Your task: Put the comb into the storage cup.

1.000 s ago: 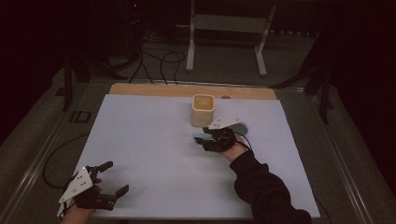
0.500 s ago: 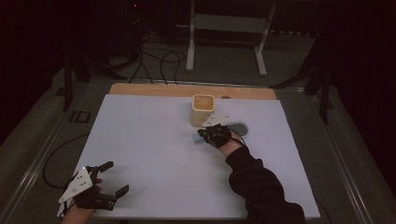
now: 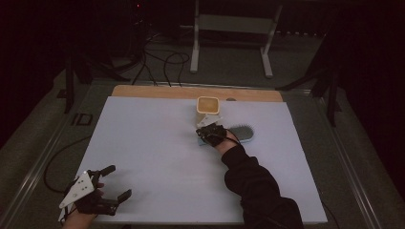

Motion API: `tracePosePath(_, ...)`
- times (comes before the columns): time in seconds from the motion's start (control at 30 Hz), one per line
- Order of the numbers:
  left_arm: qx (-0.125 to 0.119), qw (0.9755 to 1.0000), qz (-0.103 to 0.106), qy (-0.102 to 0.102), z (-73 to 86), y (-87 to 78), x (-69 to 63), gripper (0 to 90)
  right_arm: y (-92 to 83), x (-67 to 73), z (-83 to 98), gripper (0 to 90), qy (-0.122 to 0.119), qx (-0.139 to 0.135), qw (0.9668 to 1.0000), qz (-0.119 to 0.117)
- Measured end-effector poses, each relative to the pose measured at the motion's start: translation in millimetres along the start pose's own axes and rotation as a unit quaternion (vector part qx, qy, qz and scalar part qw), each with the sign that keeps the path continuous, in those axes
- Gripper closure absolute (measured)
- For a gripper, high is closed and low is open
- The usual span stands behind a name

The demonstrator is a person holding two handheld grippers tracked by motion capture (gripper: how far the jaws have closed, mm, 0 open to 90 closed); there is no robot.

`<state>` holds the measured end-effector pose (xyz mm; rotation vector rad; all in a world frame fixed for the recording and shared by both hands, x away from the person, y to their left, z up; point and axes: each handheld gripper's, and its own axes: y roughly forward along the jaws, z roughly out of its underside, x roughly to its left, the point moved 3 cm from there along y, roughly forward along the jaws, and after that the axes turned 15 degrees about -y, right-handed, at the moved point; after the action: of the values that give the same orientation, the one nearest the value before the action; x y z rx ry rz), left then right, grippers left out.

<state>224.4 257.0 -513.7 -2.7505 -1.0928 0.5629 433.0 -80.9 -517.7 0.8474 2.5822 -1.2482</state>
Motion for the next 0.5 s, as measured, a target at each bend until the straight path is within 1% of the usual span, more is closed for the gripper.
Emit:
tracePosePath(0.03,0.001,1.0000,0.000,0.000,0.3,-0.1,-0.3,0.0,4.9,-0.7,0.9,90.0,0.006,0.005,1.0000,-0.002)
tracePosePath(0.07,0.002,1.0000,-0.001,0.002,0.3,-0.2,-0.6,0.0,4.9,-0.7,0.9,90.0,0.006,0.005,1.0000,-0.002)
tracePosePath(0.13,0.001,1.0000,0.000,0.002,-0.1,-0.2,-0.7,0.0,10.4,0.2,2.4,90.0,0.006,0.017,0.9998,-0.006)
tracePosePath(0.23,0.002,1.0000,0.000,0.000,0.5,0.1,0.0,0.0,12.6,1.3,2.7,90.0,0.008,0.021,0.9997,-0.008)
tracePosePath(0.3,0.001,1.0000,0.000,0.002,-0.2,-0.3,-0.2,0.0,12.3,2.5,2.5,90.0,0.012,0.022,0.9996,-0.010)
tracePosePath(0.4,0.002,1.0000,0.001,0.001,0.2,-0.1,-0.8,0.0,10.0,5.5,3.2,90.0,0.006,0.025,0.9995,-0.017)
tracePosePath(0.43,0.003,1.0000,0.001,0.002,0.4,0.0,-1.3,0.0,9.3,6.8,3.5,90.0,0.007,0.024,0.9995,-0.017)
tracePosePath(0.5,0.000,1.0000,0.002,0.003,-0.4,-0.3,-2.2,0.0,7.1,8.8,5.0,90.0,0.008,0.026,0.9994,-0.023)
